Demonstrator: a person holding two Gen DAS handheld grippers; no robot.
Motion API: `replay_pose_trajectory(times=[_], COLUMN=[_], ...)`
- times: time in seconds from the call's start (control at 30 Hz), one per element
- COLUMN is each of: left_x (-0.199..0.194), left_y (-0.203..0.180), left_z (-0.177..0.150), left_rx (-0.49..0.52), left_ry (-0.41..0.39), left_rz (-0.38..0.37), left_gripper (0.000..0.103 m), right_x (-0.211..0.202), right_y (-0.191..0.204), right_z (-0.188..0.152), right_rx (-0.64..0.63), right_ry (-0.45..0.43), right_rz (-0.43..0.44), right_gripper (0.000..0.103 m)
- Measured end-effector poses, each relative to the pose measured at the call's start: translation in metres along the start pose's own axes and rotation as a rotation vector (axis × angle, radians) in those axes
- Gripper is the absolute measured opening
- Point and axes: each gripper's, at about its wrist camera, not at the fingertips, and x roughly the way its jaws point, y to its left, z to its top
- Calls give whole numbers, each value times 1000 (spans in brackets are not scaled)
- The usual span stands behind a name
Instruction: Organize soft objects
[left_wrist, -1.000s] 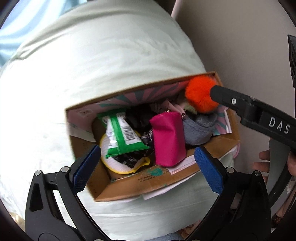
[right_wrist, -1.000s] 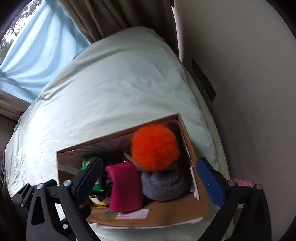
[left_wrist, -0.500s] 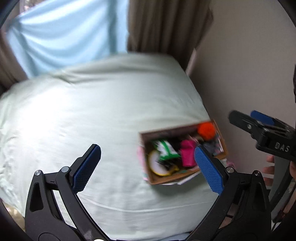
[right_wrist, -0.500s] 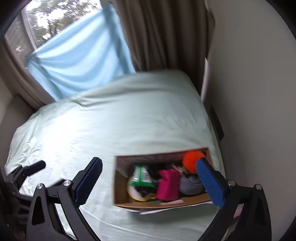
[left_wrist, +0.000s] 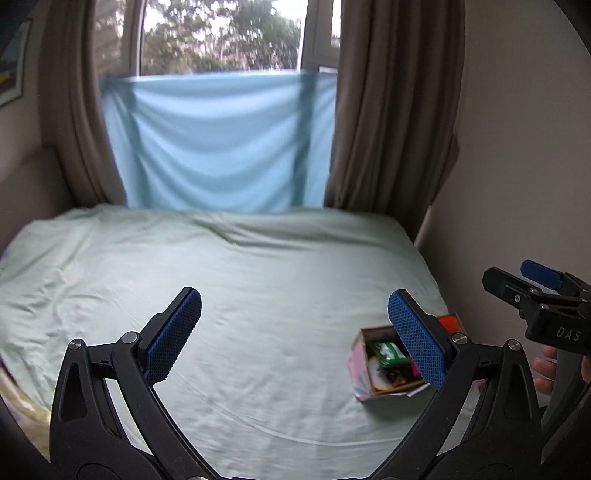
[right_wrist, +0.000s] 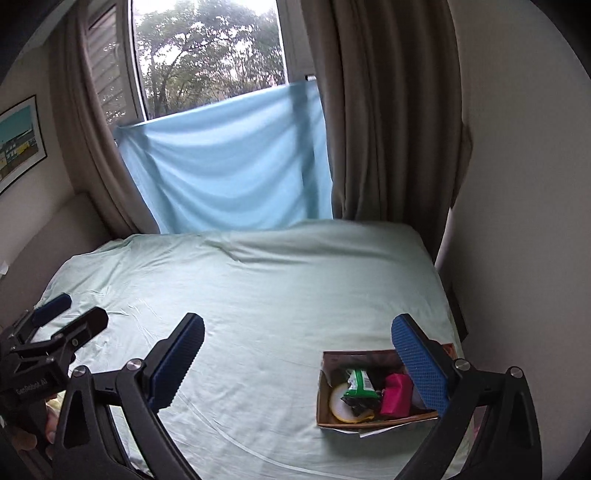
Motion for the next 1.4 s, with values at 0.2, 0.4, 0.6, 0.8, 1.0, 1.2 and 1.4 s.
replay_pose_trajectory(times=[0.2,0.4,0.6,0.8,1.0,1.2,1.4], left_x=[-26,-29,-35,-37,-37,-37,-38], left_y=[8,9,13,16,15,13,9], left_z=[-4,-8,-10,-11,-12,-12,-13], left_rx=[34,48,39,27,30,31,37], left_ry=[-83,-106,-116,-122,-124,-125,-133], left_rz=[14,13,12,12,10,17,26], left_gripper=[101,101,101,101,101,101,101], right_x=[-20,-25,-32,-35,-37,-37,-36], right_y=[24,25,27,27,26,27,27], right_z=[-9,-13,-13,-12,-12,-11,-11], right_rx=[-24,-14,-15,-16,-20,-23,-21], right_ry=[-55,-64,-82,-96,-99,-100,-101], right_rz=[-50,-84,-101,-108,-109,-108,-102], right_gripper=[101,101,101,101,101,101,101])
